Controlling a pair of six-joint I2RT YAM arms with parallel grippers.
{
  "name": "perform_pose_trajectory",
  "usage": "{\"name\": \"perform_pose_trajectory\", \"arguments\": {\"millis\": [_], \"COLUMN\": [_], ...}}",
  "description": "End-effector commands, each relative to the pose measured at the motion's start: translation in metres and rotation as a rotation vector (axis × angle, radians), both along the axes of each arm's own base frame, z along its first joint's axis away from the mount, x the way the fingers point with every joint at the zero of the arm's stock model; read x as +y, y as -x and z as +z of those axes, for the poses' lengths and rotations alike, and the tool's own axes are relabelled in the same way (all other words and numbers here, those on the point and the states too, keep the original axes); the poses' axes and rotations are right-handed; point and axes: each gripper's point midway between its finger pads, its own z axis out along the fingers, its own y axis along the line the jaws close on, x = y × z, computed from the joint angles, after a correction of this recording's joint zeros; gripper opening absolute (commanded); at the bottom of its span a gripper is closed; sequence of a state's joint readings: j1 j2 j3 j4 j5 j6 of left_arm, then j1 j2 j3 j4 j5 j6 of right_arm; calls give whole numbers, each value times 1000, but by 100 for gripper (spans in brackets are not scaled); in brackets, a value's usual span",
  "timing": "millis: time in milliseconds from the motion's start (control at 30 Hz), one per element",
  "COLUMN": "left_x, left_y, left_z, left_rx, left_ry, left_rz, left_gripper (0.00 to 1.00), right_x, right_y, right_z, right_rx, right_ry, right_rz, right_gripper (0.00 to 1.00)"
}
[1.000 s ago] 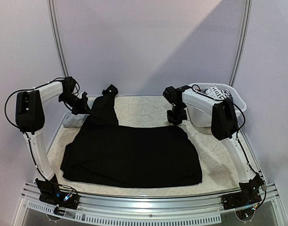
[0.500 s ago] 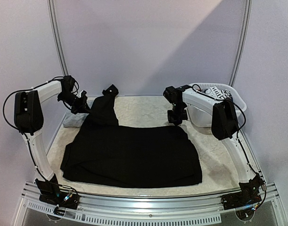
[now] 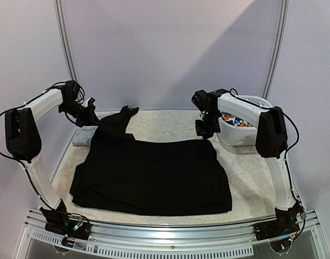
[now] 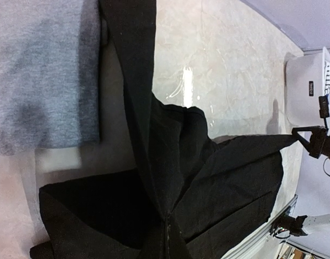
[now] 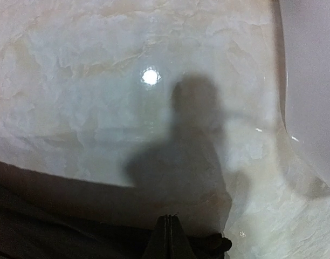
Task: Fold and stack the mixed laundry pile
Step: Pick up the 1/3-folded shirt from the center of the board, then fold the 1/3-folded shirt at the center of the board.
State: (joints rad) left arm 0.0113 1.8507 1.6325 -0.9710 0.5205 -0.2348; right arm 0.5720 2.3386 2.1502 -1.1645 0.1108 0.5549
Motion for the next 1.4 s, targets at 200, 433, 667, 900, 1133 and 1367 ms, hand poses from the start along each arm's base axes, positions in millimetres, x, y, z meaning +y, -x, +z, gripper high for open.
{"name": "perform_pose_trajectory", "arguments": {"millis": [200,433,667,900,1133,1367], "left_x": [-3,1,4,5,7,7], "left_y": [43,71,99,120,129,148], "left_z": [5,3,-8,-17,-16,-20], "left_rx": [45,90,154,189,212,263], "left_ry": [-13,-45,-70,-72,-87,-88], "left_rz": [-40,-48,-68,-66,-63,-65], "left_gripper": [0,0,0,0,0,0], "right_x": [2,-3,6,5,-4,-13], "right_y": [40,63,96,115,129,152], "right_z": [18,24,10,-2,1,-13], "right_rx": [24,54,126,161,174,219], "right_ry": [-8,-8,9,63,81,116], "right_rz": [66,87,149,152,135,152], "right_gripper": [0,0,0,0,0,0]}}
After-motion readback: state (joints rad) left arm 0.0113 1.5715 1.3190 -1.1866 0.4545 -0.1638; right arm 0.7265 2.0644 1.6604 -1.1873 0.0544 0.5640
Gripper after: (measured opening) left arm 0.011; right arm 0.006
